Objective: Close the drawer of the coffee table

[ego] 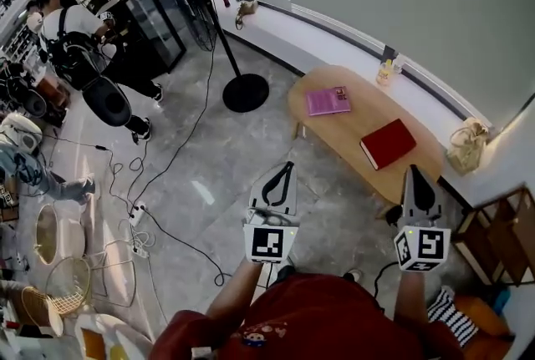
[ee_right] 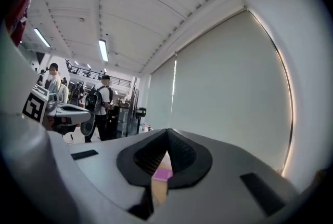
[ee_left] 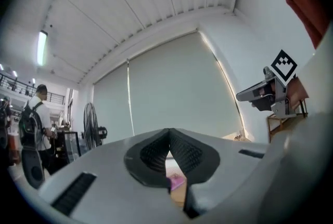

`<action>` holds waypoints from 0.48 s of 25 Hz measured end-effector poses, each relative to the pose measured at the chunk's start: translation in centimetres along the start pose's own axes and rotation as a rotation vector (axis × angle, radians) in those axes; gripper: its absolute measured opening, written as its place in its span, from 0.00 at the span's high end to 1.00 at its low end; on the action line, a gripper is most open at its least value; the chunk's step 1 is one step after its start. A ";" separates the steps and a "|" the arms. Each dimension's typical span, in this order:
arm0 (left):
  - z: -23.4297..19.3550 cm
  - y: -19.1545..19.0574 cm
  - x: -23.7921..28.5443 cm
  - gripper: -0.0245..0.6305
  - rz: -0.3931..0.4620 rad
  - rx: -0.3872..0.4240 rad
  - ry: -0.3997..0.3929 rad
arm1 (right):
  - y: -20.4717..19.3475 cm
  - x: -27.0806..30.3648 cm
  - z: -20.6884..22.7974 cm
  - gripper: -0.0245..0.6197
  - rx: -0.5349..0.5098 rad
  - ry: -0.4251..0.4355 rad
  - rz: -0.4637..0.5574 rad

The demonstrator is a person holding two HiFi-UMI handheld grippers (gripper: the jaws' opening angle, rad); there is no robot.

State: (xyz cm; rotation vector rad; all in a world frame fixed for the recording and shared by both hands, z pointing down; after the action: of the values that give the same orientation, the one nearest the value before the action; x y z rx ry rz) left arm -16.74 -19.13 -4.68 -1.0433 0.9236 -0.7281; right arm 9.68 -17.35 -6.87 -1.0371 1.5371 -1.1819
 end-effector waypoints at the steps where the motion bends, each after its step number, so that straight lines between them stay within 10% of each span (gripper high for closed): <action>1: -0.3 1.4 0.0 0.95 0.058 0.000 0.010 | 1.1 0.0 0.0 0.97 -0.009 0.000 0.035; 5: -0.8 4.5 -0.7 0.95 0.146 -0.014 0.059 | 4.0 -0.3 0.0 0.97 0.018 0.026 0.156; 12: -1.2 4.7 -0.3 0.95 0.054 0.216 0.010 | 3.8 -0.2 0.2 0.97 -0.031 0.019 0.153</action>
State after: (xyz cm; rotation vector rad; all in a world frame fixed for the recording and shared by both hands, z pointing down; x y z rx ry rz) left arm -17.63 -17.71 -9.22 -0.8230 0.8574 -0.7703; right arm 9.55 -16.47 -10.61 -0.9138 1.6239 -1.0677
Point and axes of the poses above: the fingertips, and each gripper's own axes: x forward along the fingers, z to its right, y out of its top, the point moved 4 cm from there along -x, backward along the fingers, and after that the axes turned 10 degrees about z, right-handed, at the moved point
